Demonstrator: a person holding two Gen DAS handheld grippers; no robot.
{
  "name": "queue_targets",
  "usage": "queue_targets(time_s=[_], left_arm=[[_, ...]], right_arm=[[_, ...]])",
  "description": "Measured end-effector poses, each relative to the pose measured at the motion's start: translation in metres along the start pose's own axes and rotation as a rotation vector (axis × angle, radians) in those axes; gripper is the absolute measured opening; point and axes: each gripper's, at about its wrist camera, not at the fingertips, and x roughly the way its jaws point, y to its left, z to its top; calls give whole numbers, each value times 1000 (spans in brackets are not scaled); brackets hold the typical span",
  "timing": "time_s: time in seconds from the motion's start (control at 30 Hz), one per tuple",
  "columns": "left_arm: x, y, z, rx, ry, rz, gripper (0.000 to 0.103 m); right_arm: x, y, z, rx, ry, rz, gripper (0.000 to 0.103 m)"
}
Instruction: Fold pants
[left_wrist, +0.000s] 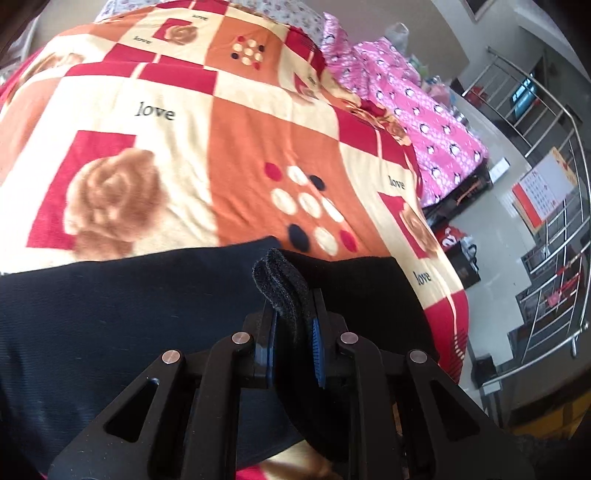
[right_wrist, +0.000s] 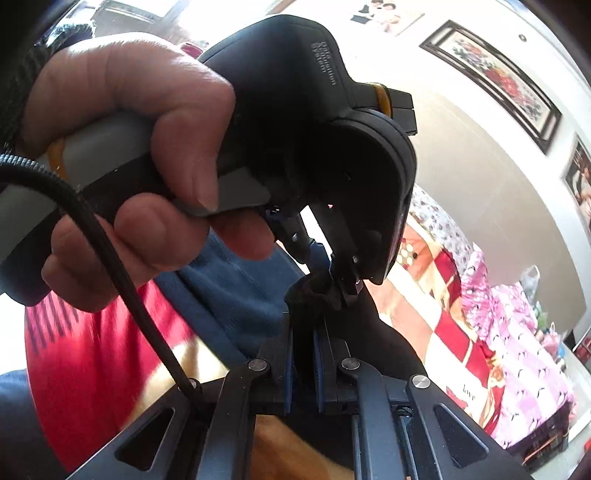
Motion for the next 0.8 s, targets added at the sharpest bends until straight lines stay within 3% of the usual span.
queue_targets(time_s=[0.17,0.27,0.33,0.37,0.47,0.5,0.57,0.67,0.77,0.8], left_arm=[[17,22,-5,-20,61,65,21],[6,28,-7,-42,25,49,21],[-10,28,-6,-47,-30,99,21],[-21,25,-7,-40,-72,121,21],[-52,3,-14,16,-193,111,21],[-60,-11,-21,56,-235,97,24],[-62,-34,-37,118,-276,18,54],[-39,-54,-63,178,-265,-30,60],[-1,-35,-75,113,-175,73,59],[6,-24,-81,89,-178,63,58]], right_arm=[[20,13,5,-27,60,23,9],[22,9,-3,-11,101,48,23],[3,-4,-8,55,41,94,28],[-8,-15,-10,95,4,122,36],[-42,-63,-27,166,-107,152,52],[-48,-78,-33,173,-125,145,52],[-53,-119,-52,196,-154,141,54],[-41,-165,-79,188,-164,294,54],[-10,-191,-93,127,-77,431,54],[2,-197,-94,102,-52,461,54]])
